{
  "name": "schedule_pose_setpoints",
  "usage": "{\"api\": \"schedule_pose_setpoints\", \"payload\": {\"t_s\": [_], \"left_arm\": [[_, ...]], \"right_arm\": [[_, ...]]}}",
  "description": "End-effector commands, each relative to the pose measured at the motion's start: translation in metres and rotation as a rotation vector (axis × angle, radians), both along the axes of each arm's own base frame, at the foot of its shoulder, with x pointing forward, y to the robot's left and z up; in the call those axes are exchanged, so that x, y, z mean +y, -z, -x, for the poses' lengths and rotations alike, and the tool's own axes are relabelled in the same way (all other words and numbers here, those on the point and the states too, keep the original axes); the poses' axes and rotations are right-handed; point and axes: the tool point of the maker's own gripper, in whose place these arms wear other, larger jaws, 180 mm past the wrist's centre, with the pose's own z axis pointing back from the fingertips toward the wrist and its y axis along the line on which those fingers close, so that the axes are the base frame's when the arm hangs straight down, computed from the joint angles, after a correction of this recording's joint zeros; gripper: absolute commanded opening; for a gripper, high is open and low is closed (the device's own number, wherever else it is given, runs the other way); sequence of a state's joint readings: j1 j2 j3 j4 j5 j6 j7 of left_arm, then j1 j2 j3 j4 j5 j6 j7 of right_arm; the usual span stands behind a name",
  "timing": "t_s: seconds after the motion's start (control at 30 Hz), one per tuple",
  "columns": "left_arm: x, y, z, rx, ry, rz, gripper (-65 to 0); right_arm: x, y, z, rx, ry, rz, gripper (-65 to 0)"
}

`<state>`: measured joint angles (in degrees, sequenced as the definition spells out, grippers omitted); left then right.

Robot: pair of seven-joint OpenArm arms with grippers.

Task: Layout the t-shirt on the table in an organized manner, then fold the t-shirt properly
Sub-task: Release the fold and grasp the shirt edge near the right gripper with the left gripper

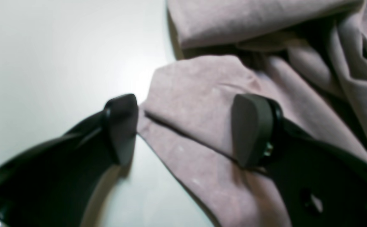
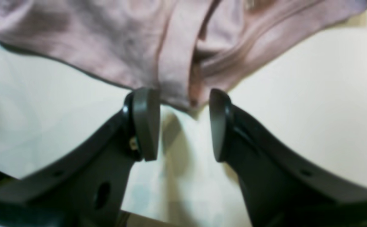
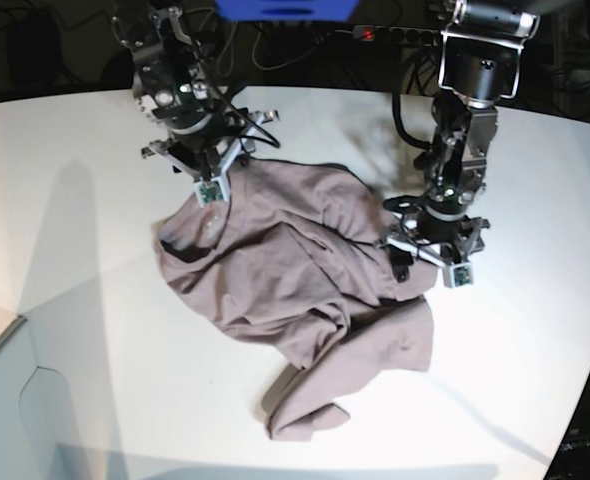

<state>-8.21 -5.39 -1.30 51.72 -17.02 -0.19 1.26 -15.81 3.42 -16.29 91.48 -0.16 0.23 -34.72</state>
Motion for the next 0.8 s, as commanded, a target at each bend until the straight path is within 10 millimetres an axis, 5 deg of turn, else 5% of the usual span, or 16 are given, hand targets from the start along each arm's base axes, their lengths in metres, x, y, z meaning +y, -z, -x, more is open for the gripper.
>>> {"api": "schedule_pose_setpoints", "payload": {"t_s": [0.0, 0.1, 0.3, 0.5, 0.77], "left_arm": [[0.002, -0.007, -0.008, -0.029, -0.005, -0.002, -20.5], [0.006, 0.014, 0.002, 0.028, -0.016, -0.006, -28.9], [0.007, 0.020, 0.006, 0.045, -0.020, -0.005, -65.0], [0.006, 0.015, 0.007, 0.031, -0.016, -0.004, -65.0], [-0.012, -0.025, 0.054, -0.086, 0.028, 0.015, -65.0]], "right_arm": [[0.002, -0.009, -0.007, -0.037, 0.002, -0.009, -38.7], [0.003, -0.010, -0.007, -0.042, -0.001, -0.011, -38.8], [0.004, -0.010, -0.007, -0.042, -0.004, -0.012, -38.8], [0.004, -0.010, -0.007, -0.042, -0.004, -0.012, -38.8], [0.001, -0.011, -0.008, -0.043, 0.004, -0.010, -38.9]]}}
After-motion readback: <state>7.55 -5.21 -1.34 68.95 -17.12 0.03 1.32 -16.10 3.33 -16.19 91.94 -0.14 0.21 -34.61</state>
